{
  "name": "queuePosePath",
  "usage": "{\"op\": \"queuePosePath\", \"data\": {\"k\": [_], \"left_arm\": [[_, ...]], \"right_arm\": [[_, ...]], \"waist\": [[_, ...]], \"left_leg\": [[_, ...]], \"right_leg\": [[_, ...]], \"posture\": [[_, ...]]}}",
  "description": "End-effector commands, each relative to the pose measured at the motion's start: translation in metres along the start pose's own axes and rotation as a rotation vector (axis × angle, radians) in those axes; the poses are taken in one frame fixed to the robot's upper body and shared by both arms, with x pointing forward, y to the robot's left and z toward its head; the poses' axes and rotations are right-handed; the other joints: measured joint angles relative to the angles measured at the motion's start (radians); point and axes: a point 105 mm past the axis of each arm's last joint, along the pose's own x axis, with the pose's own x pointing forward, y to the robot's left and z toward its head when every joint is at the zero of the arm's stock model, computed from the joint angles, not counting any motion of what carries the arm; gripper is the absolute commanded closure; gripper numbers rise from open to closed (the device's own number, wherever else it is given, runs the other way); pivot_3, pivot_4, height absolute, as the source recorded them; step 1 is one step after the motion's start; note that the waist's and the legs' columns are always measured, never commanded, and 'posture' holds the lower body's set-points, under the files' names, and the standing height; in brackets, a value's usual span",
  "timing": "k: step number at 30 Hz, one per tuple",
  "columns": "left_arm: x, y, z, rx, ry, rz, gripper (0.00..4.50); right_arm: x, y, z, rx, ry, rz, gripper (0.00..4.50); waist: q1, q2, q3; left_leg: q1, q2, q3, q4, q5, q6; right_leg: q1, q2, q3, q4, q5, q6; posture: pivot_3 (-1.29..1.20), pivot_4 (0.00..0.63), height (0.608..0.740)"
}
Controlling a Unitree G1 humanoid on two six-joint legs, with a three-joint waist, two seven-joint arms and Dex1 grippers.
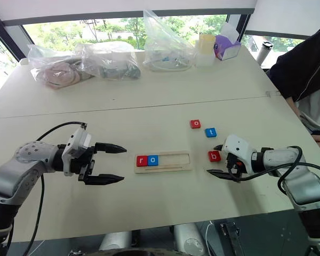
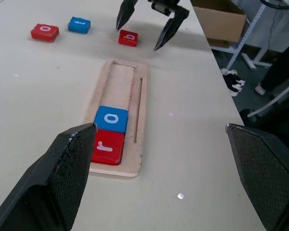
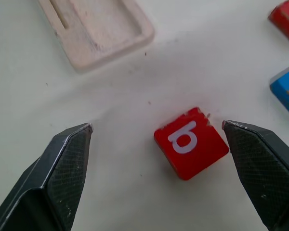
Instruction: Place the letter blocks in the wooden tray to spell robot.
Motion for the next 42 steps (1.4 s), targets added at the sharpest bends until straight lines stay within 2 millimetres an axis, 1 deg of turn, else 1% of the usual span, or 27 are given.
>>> {"op": "queuePosePath", "data": {"k": [1,2,3,5,6,9,10,12,15,16,19,20,22,24,26,28,33,42], "left_arm": [[0.0,-0.001,0.008,0.036,-0.012,0.014,0.0],[0.001,-0.001,0.008,0.038,-0.012,0.015,0.0],[0.001,-0.001,0.008,0.039,-0.011,0.016,0.0],[0.001,-0.001,0.008,0.041,-0.009,0.016,0.0],[0.001,-0.001,0.007,0.042,-0.007,0.018,0.0],[0.001,0.0,0.007,0.043,-0.007,0.022,0.0],[0.002,0.0,0.007,0.043,-0.007,0.022,0.0],[0.002,0.0,0.007,0.044,-0.007,0.024,0.0],[0.003,0.001,0.006,0.044,-0.009,0.025,0.0],[0.003,0.001,0.006,0.042,-0.012,0.023,0.0],[0.003,-0.002,0.006,0.038,-0.013,0.007,0.0],[0.003,-0.002,0.007,0.038,-0.012,0.004,0.0],[0.003,-0.002,0.008,0.042,-0.01,-0.004,0.0],[0.003,-0.001,0.009,0.048,-0.009,-0.008,0.0],[0.004,0.0,0.01,0.054,-0.01,-0.007,0.0],[0.004,0.0,0.01,0.057,-0.011,-0.006,0.0],[0.003,-0.001,0.008,0.058,-0.009,0.0,0.0],[0.004,-0.003,0.007,0.058,-0.012,0.023,0.0]], "right_arm": [[0.001,-0.009,-0.003,-0.029,-0.003,-0.02,0.06],[0.001,-0.01,-0.003,-0.019,-0.006,-0.021,0.06],[0.002,-0.011,-0.005,-0.02,-0.004,-0.021,0.3],[0.004,-0.011,-0.007,-0.008,0.0,-0.017,0.92],[0.004,-0.011,-0.007,-0.015,0.003,-0.015,1.39],[0.003,-0.012,-0.003,-0.016,-0.01,-0.013,3.02],[0.003,-0.012,-0.001,-0.017,-0.014,-0.012,3.39],[0.003,-0.012,0.007,-0.042,-0.031,-0.012,3.38],[0.006,-0.011,0.027,-0.076,-0.079,-0.013,3.38],[0.008,-0.008,0.038,-0.089,-0.105,-0.002,3.38],[0.018,0.007,0.065,-0.146,-0.15,0.068,3.38],[0.02,0.01,0.069,-0.158,-0.153,0.081,3.38],[0.033,0.02,0.082,-0.181,-0.175,0.125,3.38],[0.046,0.03,0.09,-0.202,-0.186,0.173,3.38],[0.056,0.034,0.092,-0.224,-0.171,0.201,3.38],[0.063,0.036,0.091,-0.249,-0.153,0.217,3.38],[0.076,0.033,0.091,-0.288,-0.129,0.254,3.38],[0.082,0.032,0.092,-0.317,-0.105,0.313,3.38]], "waist": [[0.001,0.0,0.0],[0.002,0.0,0.0],[0.002,0.0,0.0],[0.005,0.0,0.0],[0.007,0.0,0.0],[0.009,0.0,0.0],[0.01,0.0,0.0],[0.01,0.0,0.0],[0.009,0.001,0.0],[0.008,0.001,0.001],[0.007,0.002,0.001],[0.009,0.002,0.001],[0.01,0.002,0.001],[0.01,0.002,0.001],[0.012,0.002,0.001],[0.012,0.002,0.002],[0.01,0.002,0.002],[0.01,0.002,0.002]], "left_leg": [[0.0,0.0,0.0,0.0,0.0,0.0],[0.001,0.0,0.0,0.0,0.0,0.0],[0.001,0.0,0.0,0.0,0.0,0.0],[0.004,0.0,0.0,0.0,0.0,0.0],[0.005,0.0,0.0,0.0,0.0,0.0],[0.012,0.0,0.001,0.0,0.0,0.0],[0.012,0.0,0.001,0.0,0.0,0.0],[0.012,0.0,0.001,0.0,0.0,0.0],[0.012,0.0,0.001,0.0,0.0,0.0],[0.012,0.0,0.001,-0.001,0.0,0.0],[0.012,0.001,0.001,-0.001,0.0,0.0],[0.012,0.001,0.001,-0.001,0.0,0.0],[0.012,0.001,0.0,-0.001,0.0,0.0],[0.012,0.001,0.0,-0.001,0.0,0.0],[0.012,0.001,0.0,-0.001,0.0,0.0],[0.012,0.001,0.0,-0.001,0.0,0.0],[0.012,0.0,0.001,-0.001,0.0,0.0],[0.012,0.001,0.001,-0.001,0.0,0.0]], "right_leg": [[0.0,0.0,0.0,0.0,0.0,0.0],[0.0,0.0,0.0,0.0,0.0,0.0],[0.001,0.0,0.0,0.0,0.0,0.0],[0.003,0.0,0.0,0.0,0.0,0.0],[0.005,0.0,0.0,0.0,0.0,0.0],[0.01,0.0,0.001,0.0,-0.002,-0.002],[0.011,0.0,0.001,0.0,-0.002,-0.002],[0.011,0.0,0.001,0.0,-0.002,-0.003],[0.011,0.0,0.001,0.0,-0.002,-0.002],[0.011,0.0,0.001,0.0,-0.002,-0.002],[0.01,0.001,0.001,0.0,-0.001,-0.002],[0.01,0.001,0.001,0.001,-0.001,-0.002],[0.01,0.001,0.0,0.001,-0.002,-0.002],[0.01,0.001,0.0,0.001,-0.002,-0.002],[0.01,0.001,0.0,0.001,-0.002,-0.002],[0.01,0.0,0.0,0.001,-0.002,-0.002],[0.01,0.0,0.0,0.001,-0.002,-0.003],[0.01,0.0,0.0,0.001,-0.001,-0.003]], "posture": [[0.0,0.15,0.74],[0.0,0.15,0.74],[0.0,0.15,0.74],[0.0,0.15,0.74],[0.0,0.15,0.74],[0.0,0.15,0.74],[0.0,0.15,0.74],[0.0,0.15,0.74],[0.0,0.15,0.74],[0.0,0.15,0.74],[0.0,0.15,0.74],[0.0,0.15,0.74],[0.0,0.15,0.74],[0.0,0.15,0.74],[0.0,0.15,0.74],[0.0,0.15,0.74],[0.0,0.15,0.74],[0.0,0.15,0.74]]}}
